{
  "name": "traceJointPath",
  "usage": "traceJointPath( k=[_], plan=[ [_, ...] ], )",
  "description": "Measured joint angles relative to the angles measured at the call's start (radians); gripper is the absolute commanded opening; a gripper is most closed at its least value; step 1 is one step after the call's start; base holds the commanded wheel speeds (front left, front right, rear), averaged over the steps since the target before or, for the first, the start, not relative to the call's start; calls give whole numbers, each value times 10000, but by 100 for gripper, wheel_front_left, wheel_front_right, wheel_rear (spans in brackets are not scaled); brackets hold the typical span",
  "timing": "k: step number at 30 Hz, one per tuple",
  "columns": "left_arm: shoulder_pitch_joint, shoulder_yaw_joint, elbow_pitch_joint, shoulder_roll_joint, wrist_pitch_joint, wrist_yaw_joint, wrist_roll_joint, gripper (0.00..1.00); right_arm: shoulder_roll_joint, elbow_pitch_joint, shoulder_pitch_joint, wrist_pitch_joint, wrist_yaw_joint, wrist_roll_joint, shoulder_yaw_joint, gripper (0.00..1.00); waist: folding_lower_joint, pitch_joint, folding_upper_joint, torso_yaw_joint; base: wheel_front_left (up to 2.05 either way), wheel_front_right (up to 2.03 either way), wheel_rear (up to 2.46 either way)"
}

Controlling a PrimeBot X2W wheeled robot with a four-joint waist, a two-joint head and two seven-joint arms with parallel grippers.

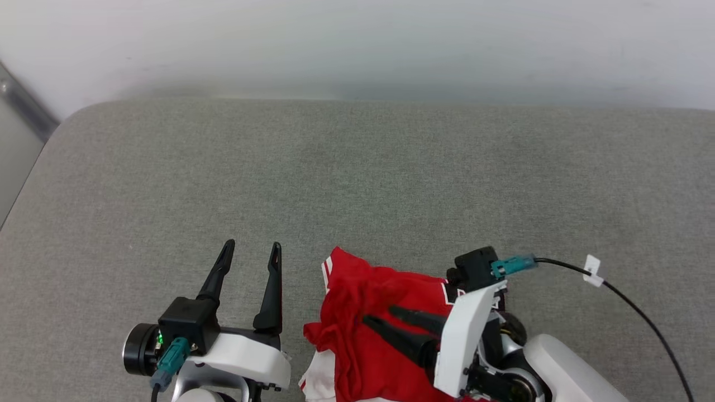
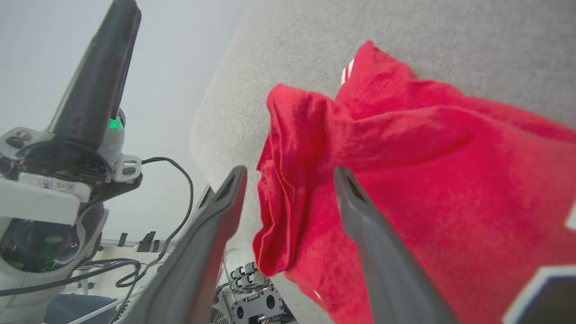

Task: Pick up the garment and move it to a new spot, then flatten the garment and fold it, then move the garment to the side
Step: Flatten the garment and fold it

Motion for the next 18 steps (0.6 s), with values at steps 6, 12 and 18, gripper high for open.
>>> traceJointPath(
  k=[6, 12, 18],
  plan=[
    [334, 67, 35, 59, 0, 125, -81, 100, -838, 211, 159, -2161, 0, -2251, -600, 100, 0, -386, 0, -322, 0, 0, 0],
    [587, 228, 82, 138, -4, 267, -171, 100, -1080, 249, 1036, -4044, -2, -4675, -2660, 100, 0, -661, 0, -731, 0, 0, 0],
    [871, 562, 192, 203, -40, 378, -291, 100, -602, -1093, 2511, -5058, -2, -7089, -5620, 100, 0, -956, 0, -1069, 0, 0, 0]
  ],
)
